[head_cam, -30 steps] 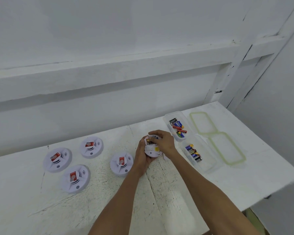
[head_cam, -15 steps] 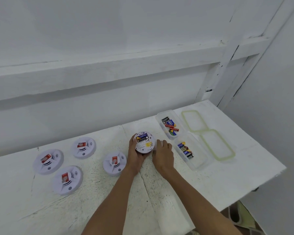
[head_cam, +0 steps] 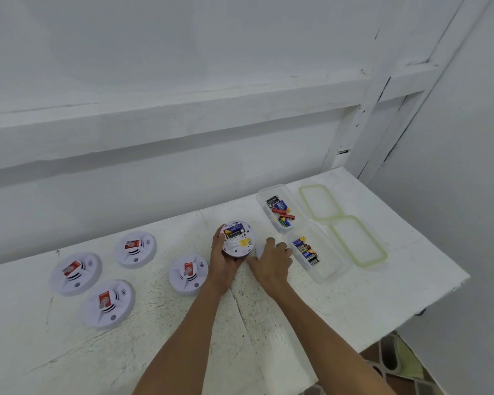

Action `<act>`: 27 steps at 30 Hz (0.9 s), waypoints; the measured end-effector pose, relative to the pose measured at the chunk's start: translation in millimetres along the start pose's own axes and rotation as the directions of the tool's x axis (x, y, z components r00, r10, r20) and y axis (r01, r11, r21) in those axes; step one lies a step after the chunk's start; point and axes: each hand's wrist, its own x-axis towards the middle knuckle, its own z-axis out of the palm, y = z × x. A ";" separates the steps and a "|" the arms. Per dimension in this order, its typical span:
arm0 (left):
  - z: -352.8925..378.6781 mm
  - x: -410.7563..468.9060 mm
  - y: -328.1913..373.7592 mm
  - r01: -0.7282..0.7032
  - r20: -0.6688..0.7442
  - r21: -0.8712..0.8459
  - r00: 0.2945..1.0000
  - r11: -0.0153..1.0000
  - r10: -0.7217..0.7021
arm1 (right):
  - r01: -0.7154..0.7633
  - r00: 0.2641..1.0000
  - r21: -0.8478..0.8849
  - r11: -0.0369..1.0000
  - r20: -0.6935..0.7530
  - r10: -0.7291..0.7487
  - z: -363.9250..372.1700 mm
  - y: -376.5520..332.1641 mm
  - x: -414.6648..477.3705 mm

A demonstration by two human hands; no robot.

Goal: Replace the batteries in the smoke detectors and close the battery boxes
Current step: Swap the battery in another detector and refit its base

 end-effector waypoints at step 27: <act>-5.4 4.1 0.6 0.009 0.088 0.051 0.996 0.999 -0.013 | 0.468 0.880 0.272 0.841 -0.063 -0.470 -6.8 -25.6 0.3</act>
